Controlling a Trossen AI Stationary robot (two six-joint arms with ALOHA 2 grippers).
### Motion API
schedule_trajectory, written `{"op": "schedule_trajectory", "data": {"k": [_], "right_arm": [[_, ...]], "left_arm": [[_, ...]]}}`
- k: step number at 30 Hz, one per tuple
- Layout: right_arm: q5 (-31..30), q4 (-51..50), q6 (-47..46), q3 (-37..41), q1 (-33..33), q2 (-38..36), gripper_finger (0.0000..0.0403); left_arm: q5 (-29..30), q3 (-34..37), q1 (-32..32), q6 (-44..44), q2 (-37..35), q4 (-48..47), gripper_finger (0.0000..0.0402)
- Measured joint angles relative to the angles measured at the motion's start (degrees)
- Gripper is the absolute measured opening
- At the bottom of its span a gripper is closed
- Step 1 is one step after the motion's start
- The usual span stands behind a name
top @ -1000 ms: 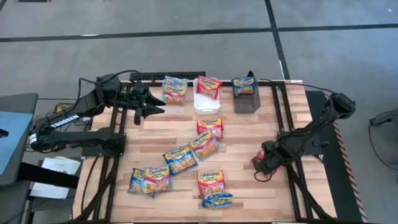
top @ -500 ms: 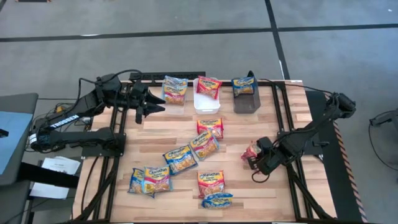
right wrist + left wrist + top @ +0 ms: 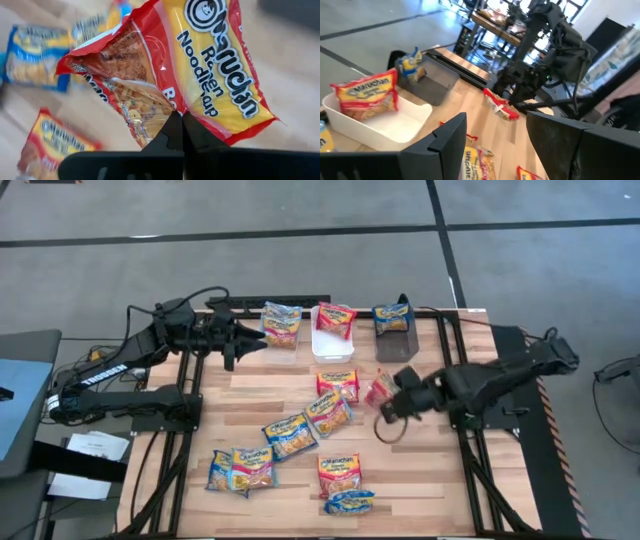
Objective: Sort Maruchan noodles
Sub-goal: Put the orange bag into the white bin
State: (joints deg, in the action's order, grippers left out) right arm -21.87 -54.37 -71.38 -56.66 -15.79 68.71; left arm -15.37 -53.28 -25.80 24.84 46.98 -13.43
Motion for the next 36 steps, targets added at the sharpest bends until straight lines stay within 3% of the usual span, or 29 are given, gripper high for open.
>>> {"op": "schedule_trajectory", "data": {"k": [9,19,28,36], "right_arm": [[-1.4,3.4,26.8,-6.1,17.8,-0.1,0.0001],[-1.4,16.7,49.8,-6.6,33.2,0.0,0.0001],[-1.4,32.7,67.1,-6.6,42.3,0.0,0.0001],[-1.0,45.5,80.9,-6.7,45.4,1.8,0.0001]], "left_arm": [[4.8,0.0,0.0,0.0,0.0,0.4,0.0194],[5.8,0.0,0.0,-0.1,0.0,0.4,0.0194],[9.4,0.0,0.0,-0.2,0.0,0.4,0.0194],[10.3,0.0,0.0,-0.2,0.0,0.4,0.0194]]}}
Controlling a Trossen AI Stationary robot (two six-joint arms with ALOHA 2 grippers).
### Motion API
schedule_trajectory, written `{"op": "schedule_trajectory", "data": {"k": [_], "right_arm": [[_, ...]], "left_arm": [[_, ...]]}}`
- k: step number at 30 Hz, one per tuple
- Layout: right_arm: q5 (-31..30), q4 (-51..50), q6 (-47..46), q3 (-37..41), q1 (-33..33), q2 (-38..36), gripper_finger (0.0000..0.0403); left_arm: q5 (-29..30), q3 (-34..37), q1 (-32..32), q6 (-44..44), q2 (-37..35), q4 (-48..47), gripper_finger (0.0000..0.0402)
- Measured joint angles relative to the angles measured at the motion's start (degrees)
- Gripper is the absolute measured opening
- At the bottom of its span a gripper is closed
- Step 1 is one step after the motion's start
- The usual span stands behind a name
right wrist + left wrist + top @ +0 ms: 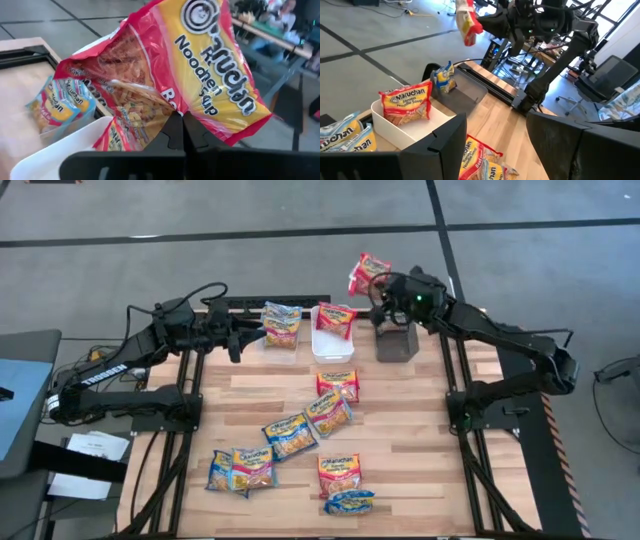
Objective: Sort Maruchan noodles
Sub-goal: Put the orange bag into the white bin
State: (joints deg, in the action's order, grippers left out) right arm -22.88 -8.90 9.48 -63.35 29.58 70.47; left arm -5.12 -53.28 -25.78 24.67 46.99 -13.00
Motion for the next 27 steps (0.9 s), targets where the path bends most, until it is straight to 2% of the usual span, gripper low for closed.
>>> {"op": "schedule_trajectory", "data": {"k": [5,9,20,27], "right_arm": [[0.0,3.9,4.0,-2.1,0.1,5.2,0.0001],[-3.3,3.5,5.5,-6.2,-0.8,11.7,0.0001],[-10.6,-4.3,5.4,-16.9,-4.5,26.9,0.0001],[-11.7,-9.8,0.2,-18.5,-6.4,33.2,0.0001]], "left_arm": [[0.3,0.0,0.0,0.0,0.0,0.0,0.0194],[1.0,0.0,0.0,0.0,0.0,-0.1,0.0194],[3.0,0.0,0.0,-0.2,0.0,-1.4,0.0194],[3.0,0.0,0.0,-0.2,0.0,-1.7,0.0194]]}}
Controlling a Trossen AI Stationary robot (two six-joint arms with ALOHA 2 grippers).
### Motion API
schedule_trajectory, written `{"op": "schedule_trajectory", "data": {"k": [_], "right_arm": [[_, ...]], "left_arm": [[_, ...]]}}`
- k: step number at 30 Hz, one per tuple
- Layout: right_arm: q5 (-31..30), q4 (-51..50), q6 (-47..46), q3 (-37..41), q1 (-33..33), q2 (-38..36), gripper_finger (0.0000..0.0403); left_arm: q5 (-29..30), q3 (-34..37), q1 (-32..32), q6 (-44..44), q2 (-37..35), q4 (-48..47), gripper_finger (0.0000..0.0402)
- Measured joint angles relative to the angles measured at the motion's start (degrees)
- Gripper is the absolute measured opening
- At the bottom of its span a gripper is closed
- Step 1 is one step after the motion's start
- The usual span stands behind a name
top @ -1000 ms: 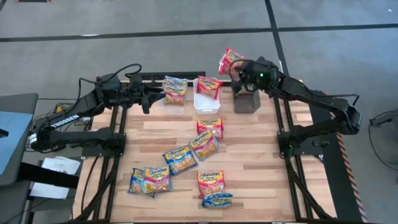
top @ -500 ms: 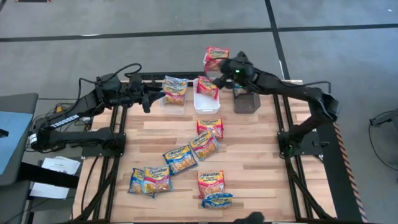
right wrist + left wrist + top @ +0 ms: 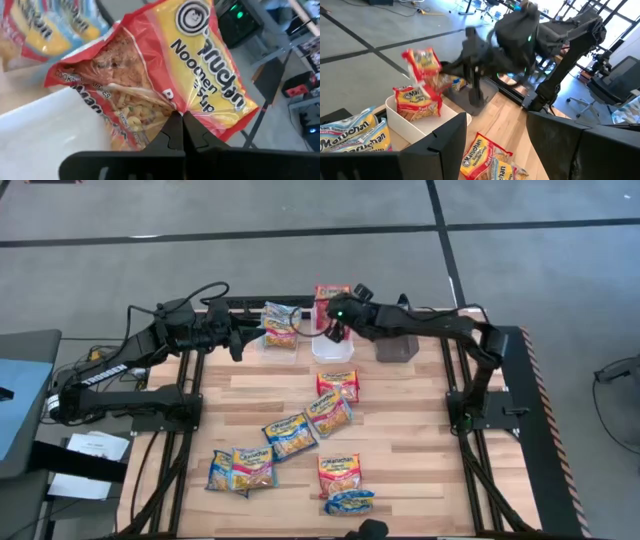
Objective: Sort Maruchan noodles
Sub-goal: Put the orange bag into the white bin
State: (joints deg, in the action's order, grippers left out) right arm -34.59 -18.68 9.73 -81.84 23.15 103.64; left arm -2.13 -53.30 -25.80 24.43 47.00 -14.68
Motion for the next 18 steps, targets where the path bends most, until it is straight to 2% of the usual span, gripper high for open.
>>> {"op": "schedule_trajectory", "data": {"k": [9,18], "right_arm": [[0.5,-0.8,0.7,-0.1,-1.3,5.1,0.0],[1.5,-3.5,-3.9,-0.8,-1.2,8.6,0.0]], "left_arm": [[0.0,0.0,0.0,0.0,0.0,0.0,0.0194],[0.0,0.0,0.0,0.0,0.0,-0.1,0.0194]]}}
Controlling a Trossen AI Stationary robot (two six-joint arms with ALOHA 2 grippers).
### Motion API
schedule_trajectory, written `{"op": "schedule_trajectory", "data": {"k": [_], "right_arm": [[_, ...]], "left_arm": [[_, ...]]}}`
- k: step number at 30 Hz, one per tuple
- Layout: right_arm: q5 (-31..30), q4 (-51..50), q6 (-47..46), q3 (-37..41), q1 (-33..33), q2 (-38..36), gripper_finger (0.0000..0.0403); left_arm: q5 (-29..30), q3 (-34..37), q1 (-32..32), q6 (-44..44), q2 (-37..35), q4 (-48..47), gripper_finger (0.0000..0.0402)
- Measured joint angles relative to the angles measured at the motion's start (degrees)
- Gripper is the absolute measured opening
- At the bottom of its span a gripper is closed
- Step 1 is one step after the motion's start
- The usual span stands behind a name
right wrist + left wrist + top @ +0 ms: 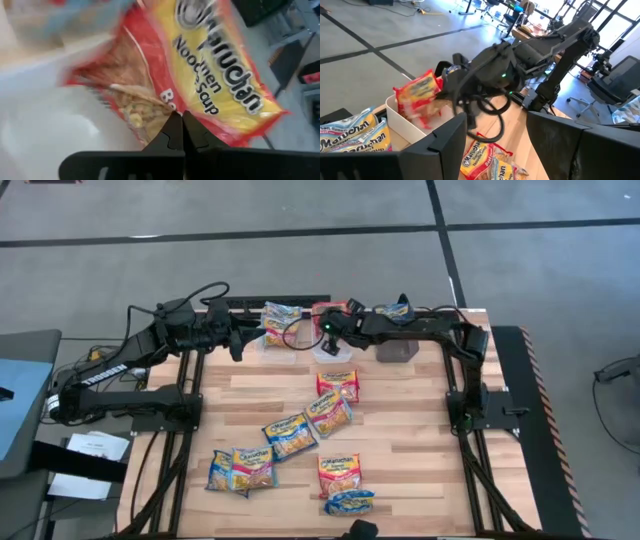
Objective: Sort Maruchan noodles
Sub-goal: Put the orange bag into the white bin
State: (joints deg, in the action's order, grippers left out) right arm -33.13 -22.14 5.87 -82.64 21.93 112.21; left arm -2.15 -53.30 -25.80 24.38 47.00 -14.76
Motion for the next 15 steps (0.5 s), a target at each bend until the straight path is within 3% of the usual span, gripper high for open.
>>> {"op": "schedule_trajectory", "data": {"k": [8,15], "right_arm": [[0.6,-1.4,-1.1,0.1,0.3,0.7,0.0],[6.1,-1.4,-1.6,0.1,2.0,0.7,0.0023]], "left_arm": [[0.0,0.0,0.0,0.0,0.0,-0.1,0.0194],[0.0,0.0,0.0,0.0,0.0,-0.6,0.0194]]}}
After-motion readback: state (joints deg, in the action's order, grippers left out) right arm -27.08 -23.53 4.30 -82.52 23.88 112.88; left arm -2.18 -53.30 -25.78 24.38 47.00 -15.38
